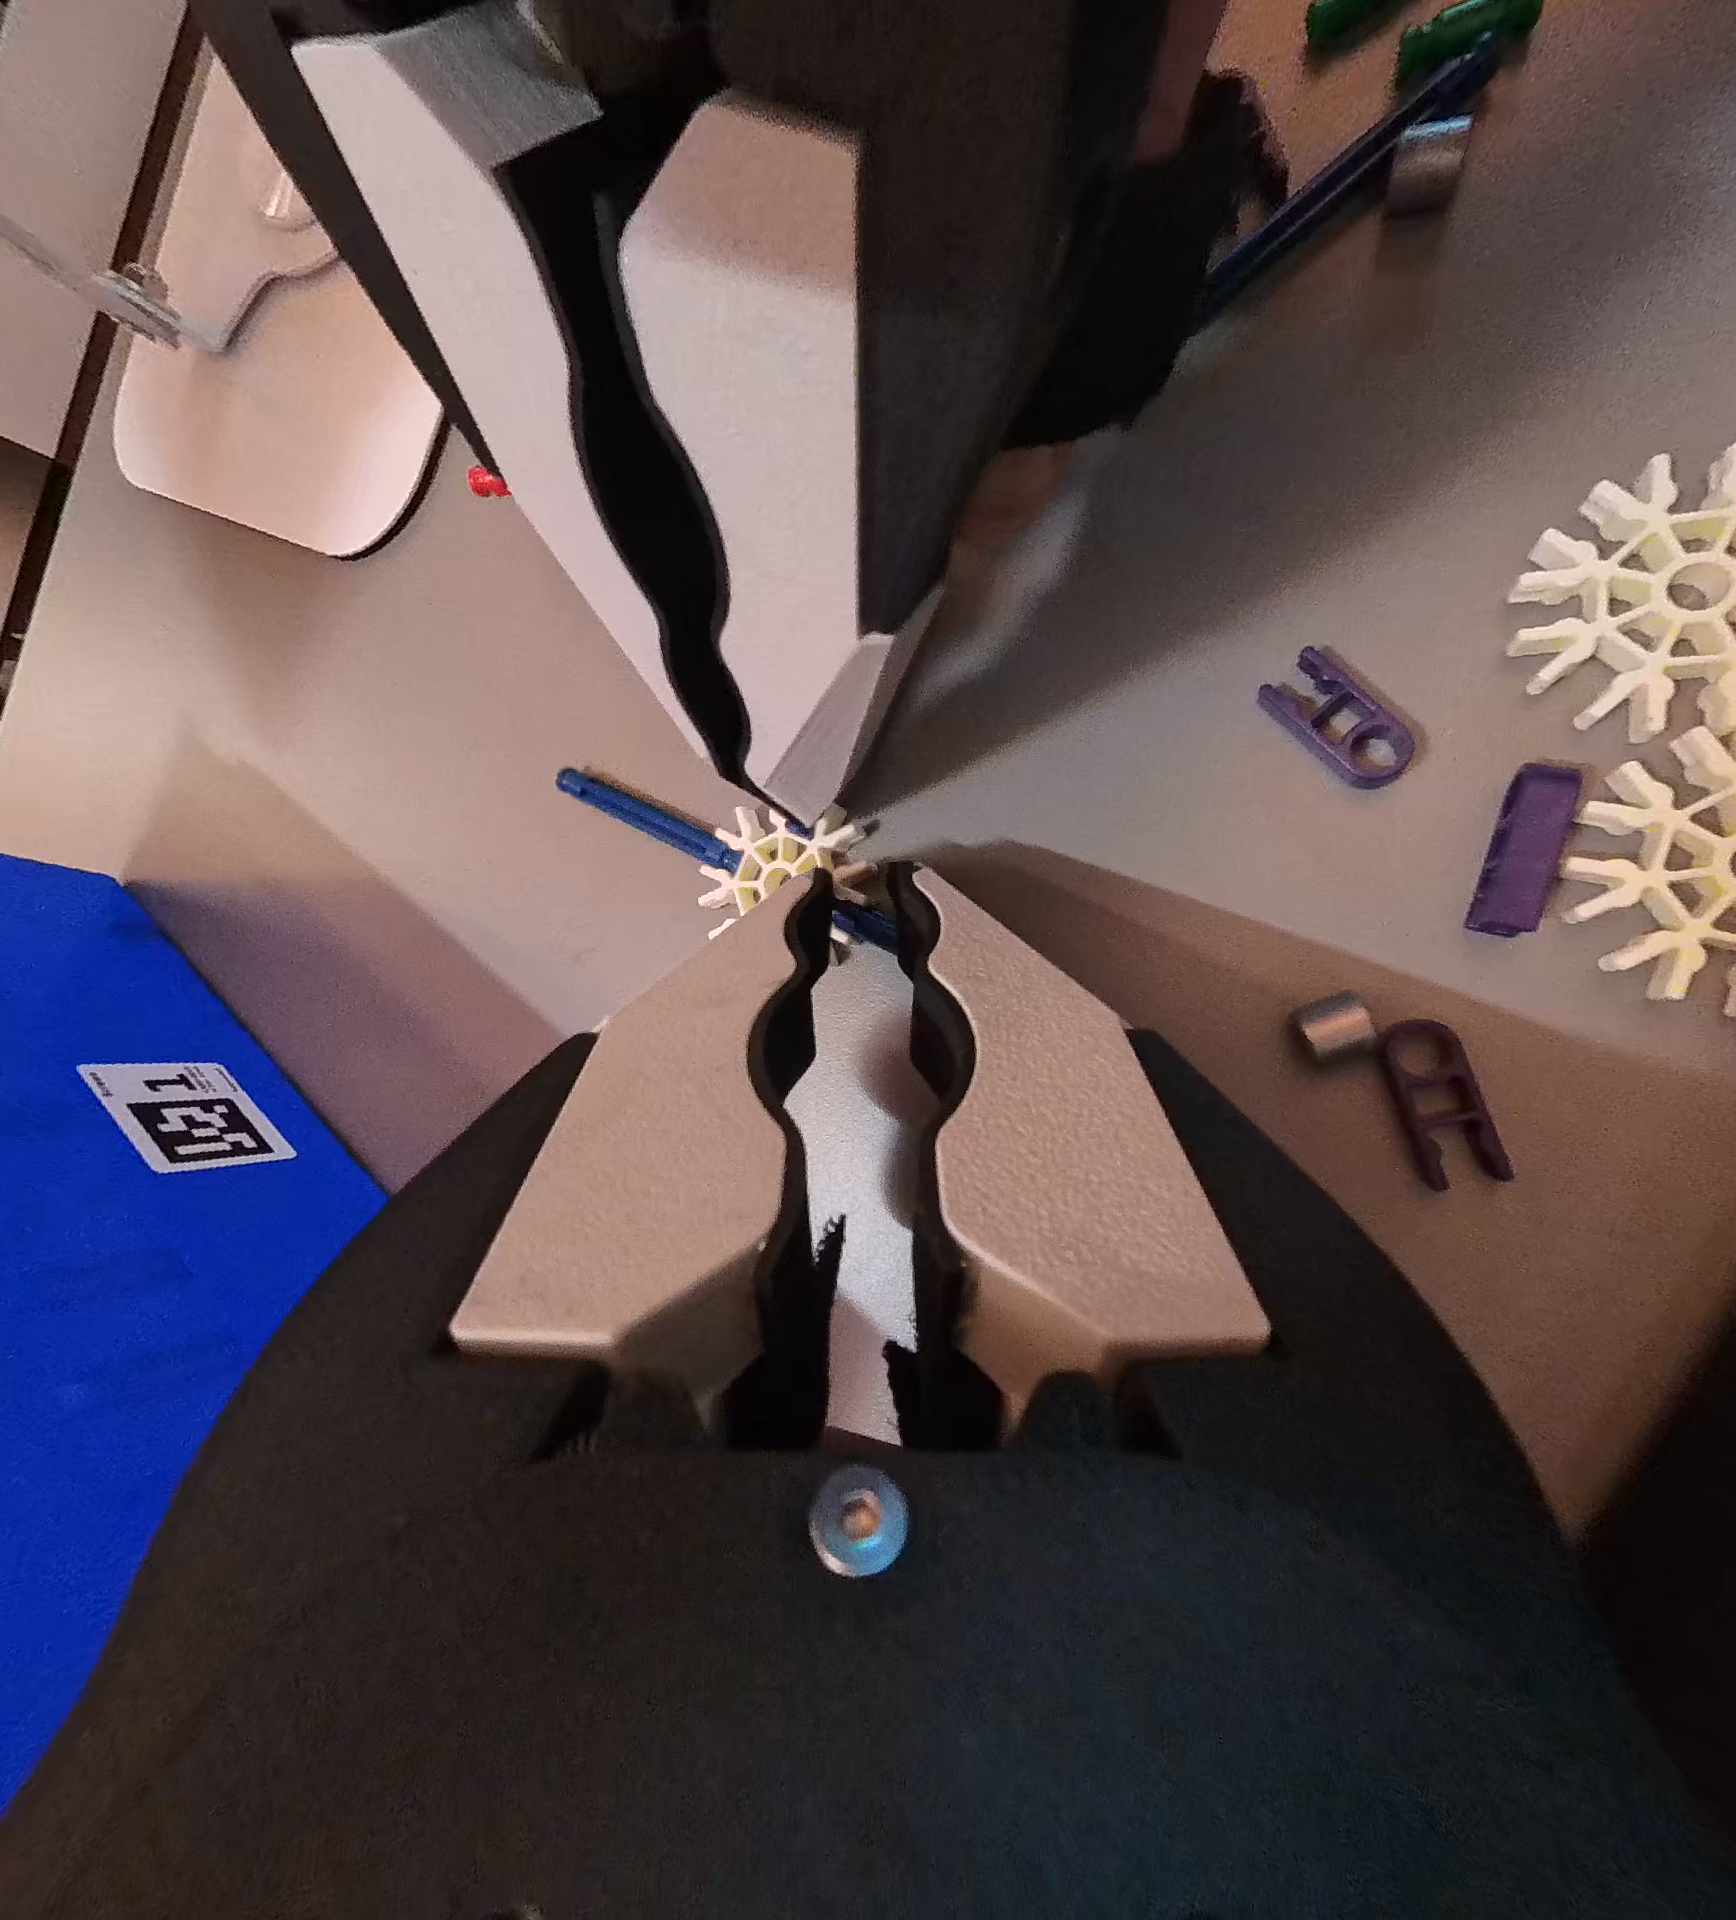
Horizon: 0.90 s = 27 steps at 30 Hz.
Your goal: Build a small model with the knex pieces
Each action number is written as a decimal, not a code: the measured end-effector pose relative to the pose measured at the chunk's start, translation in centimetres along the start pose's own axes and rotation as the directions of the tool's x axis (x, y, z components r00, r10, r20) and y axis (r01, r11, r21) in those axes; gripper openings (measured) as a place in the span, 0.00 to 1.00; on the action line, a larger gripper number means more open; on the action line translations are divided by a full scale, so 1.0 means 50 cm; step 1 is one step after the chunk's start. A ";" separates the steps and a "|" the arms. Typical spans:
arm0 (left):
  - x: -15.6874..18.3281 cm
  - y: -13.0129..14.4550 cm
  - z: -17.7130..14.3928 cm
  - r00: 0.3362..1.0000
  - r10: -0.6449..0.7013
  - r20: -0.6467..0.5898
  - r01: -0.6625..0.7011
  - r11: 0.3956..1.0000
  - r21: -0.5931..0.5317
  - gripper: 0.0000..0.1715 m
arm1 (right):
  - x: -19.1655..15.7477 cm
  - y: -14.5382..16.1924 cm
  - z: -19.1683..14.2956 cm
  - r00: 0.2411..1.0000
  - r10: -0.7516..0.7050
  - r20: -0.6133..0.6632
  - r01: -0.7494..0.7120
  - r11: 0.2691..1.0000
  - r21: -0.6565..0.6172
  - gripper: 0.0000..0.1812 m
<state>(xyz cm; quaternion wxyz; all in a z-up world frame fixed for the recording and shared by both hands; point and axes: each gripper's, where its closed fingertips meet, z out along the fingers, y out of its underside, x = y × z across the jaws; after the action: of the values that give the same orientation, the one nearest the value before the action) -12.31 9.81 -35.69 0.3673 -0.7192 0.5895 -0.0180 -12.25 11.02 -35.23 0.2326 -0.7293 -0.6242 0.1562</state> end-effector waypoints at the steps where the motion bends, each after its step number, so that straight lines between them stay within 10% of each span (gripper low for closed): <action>1: 0.000 0.000 0.000 1.000 0.000 0.000 0.000 1.000 0.001 0.06 | 0.000 0.001 0.000 1.000 0.001 0.003 -0.001 1.000 -0.003 0.00; 27: -0.001 -0.001 0.002 1.000 0.007 0.004 -0.007 1.000 -0.002 0.05 | 0.001 0.005 0.004 0.996 0.030 0.080 -0.026 0.999 -0.047 0.01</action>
<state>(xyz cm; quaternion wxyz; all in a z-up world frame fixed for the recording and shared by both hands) -12.26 9.93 -35.72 0.3680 -0.7175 0.5912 -0.0148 -12.14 11.07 -35.53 0.1881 -0.7361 -0.6263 0.1747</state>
